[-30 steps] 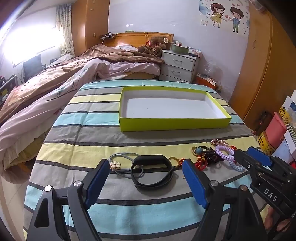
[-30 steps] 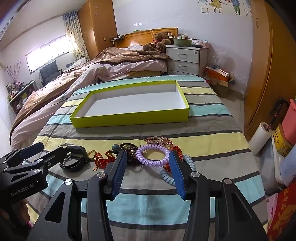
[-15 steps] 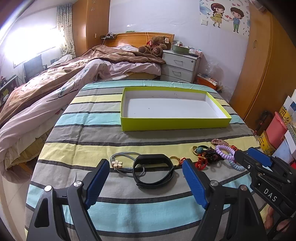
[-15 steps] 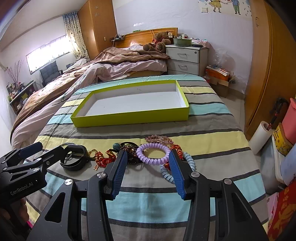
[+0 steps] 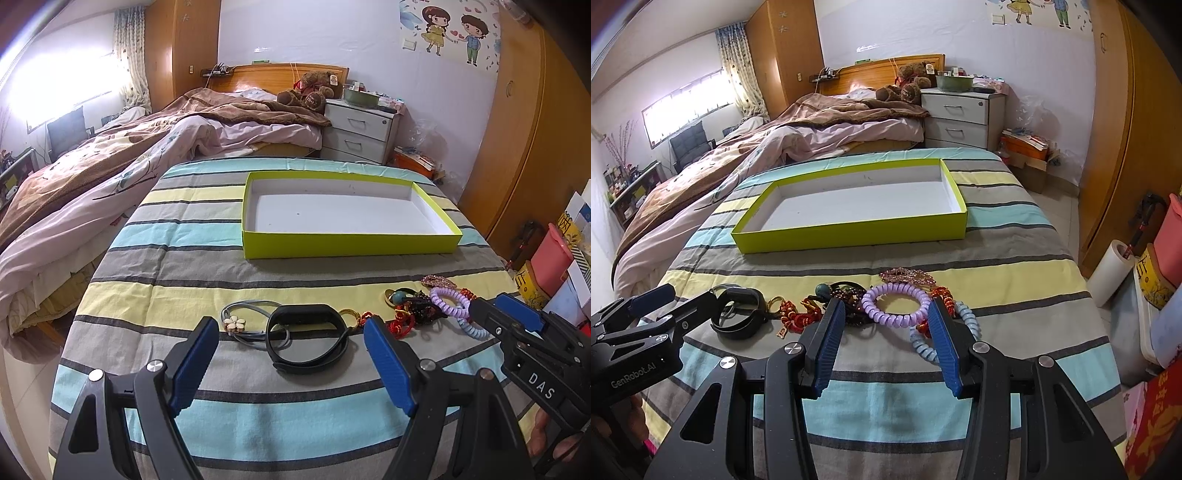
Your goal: Organize jewelry
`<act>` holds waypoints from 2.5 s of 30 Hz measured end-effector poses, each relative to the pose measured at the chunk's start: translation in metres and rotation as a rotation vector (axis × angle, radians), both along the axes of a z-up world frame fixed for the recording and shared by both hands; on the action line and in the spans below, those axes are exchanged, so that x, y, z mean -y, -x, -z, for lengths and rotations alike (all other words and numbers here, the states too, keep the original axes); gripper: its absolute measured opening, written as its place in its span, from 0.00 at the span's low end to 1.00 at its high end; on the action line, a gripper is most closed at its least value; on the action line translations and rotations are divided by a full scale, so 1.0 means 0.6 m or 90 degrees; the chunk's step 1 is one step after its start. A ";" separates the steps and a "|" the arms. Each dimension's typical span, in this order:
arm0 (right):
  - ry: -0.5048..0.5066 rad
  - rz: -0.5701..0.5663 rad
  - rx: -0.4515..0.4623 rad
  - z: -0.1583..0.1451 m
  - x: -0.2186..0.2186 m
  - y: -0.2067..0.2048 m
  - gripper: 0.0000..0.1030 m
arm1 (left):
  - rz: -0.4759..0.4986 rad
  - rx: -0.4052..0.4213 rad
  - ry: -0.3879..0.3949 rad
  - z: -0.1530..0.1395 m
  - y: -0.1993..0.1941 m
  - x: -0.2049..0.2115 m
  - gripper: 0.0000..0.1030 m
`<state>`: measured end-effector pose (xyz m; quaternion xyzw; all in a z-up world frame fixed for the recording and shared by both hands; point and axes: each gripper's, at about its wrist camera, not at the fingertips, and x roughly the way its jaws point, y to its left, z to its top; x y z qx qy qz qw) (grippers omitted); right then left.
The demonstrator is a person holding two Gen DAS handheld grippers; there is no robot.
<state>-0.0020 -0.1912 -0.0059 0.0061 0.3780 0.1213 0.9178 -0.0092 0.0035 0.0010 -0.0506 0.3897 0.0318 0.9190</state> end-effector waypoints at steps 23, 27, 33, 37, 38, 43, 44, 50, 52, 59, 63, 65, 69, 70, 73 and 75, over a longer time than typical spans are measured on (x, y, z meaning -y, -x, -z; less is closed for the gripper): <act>0.004 0.001 -0.003 0.002 -0.001 0.001 0.46 | 0.000 -0.002 0.003 0.003 0.003 -0.004 0.78; 0.003 0.001 -0.003 0.002 -0.001 0.001 0.46 | 0.000 -0.002 0.003 0.003 0.002 -0.004 0.78; 0.004 0.001 -0.004 0.002 0.000 0.001 0.46 | -0.002 -0.005 0.002 0.006 0.000 -0.003 0.78; 0.004 -0.001 -0.004 0.002 -0.001 0.000 0.46 | -0.002 -0.005 0.003 0.006 -0.001 -0.003 0.78; 0.004 -0.001 -0.003 0.003 -0.001 0.001 0.46 | -0.001 -0.005 0.004 0.006 -0.002 -0.003 0.78; 0.002 -0.006 -0.003 0.004 -0.001 -0.001 0.46 | 0.006 -0.012 -0.001 0.010 -0.005 -0.005 0.78; 0.002 -0.003 -0.004 0.004 -0.001 -0.001 0.46 | 0.004 -0.014 0.000 0.012 -0.007 -0.007 0.78; -0.002 -0.007 -0.008 0.006 0.000 -0.010 0.46 | 0.004 -0.017 0.007 0.016 -0.013 -0.021 0.78; -0.009 -0.013 -0.015 0.008 0.002 -0.014 0.46 | 0.013 -0.010 0.020 0.015 -0.013 -0.030 0.78; -0.012 -0.043 -0.032 0.018 0.006 -0.030 0.46 | 0.036 -0.027 0.067 0.019 -0.017 -0.078 0.78; -0.008 -0.045 -0.038 0.023 0.013 -0.047 0.46 | 0.035 -0.069 0.116 0.036 -0.020 -0.106 0.78; -0.024 -0.060 -0.055 0.027 0.017 -0.055 0.46 | 0.032 -0.070 0.123 0.039 -0.017 -0.114 0.78; -0.016 -0.115 -0.040 0.025 0.007 -0.038 0.46 | 0.033 -0.065 0.136 0.043 -0.010 -0.127 0.78; -0.019 -0.126 -0.037 0.024 0.004 -0.034 0.46 | 0.034 -0.067 0.146 0.044 -0.009 -0.130 0.78; -0.004 -0.164 -0.029 0.028 -0.012 -0.029 0.46 | 0.049 -0.082 0.153 0.050 -0.007 -0.130 0.78; 0.015 -0.180 -0.026 0.031 -0.022 -0.034 0.46 | 0.043 -0.089 0.147 0.052 -0.006 -0.130 0.78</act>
